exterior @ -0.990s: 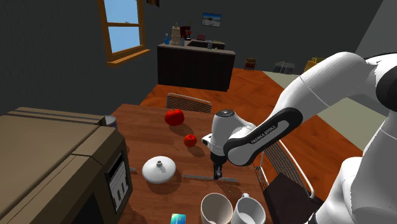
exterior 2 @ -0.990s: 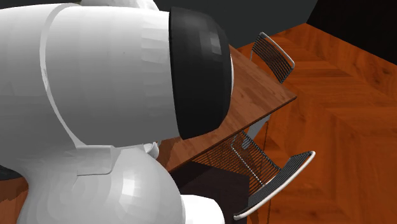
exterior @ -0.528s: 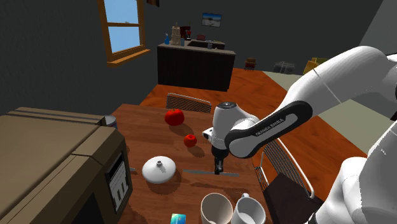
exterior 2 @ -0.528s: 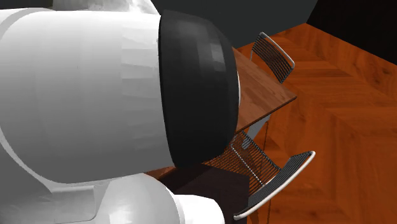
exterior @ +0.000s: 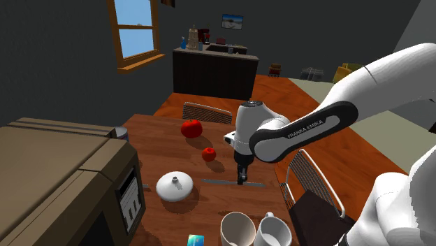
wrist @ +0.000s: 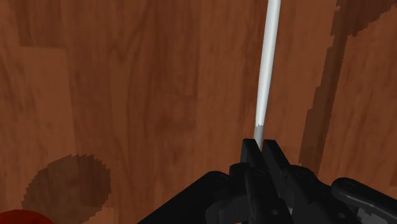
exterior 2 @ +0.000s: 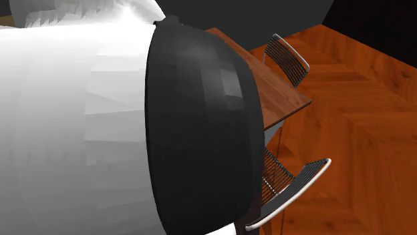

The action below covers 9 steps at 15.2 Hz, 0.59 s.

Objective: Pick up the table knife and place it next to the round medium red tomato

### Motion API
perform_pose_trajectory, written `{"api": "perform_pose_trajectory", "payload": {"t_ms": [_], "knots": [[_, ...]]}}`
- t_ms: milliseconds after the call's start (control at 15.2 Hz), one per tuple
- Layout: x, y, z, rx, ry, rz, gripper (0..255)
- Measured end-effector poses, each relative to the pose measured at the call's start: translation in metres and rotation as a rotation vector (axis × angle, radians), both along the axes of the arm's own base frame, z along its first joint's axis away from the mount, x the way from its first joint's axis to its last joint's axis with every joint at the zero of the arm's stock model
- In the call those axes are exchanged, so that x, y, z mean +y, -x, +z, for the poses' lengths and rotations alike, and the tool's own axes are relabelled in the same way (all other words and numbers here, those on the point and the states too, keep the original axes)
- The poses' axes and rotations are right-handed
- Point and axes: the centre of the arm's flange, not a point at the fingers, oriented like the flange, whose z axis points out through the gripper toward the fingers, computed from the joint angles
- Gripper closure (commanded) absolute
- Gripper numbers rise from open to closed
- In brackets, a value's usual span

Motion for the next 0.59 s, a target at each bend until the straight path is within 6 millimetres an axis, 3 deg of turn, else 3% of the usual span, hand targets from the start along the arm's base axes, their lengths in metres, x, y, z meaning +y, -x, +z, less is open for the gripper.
{"api": "perform_pose_trajectory", "payload": {"t_ms": [594], "knots": [[0.0, 0.001, 0.048, 0.0, 0.0, 0.0, 255]]}}
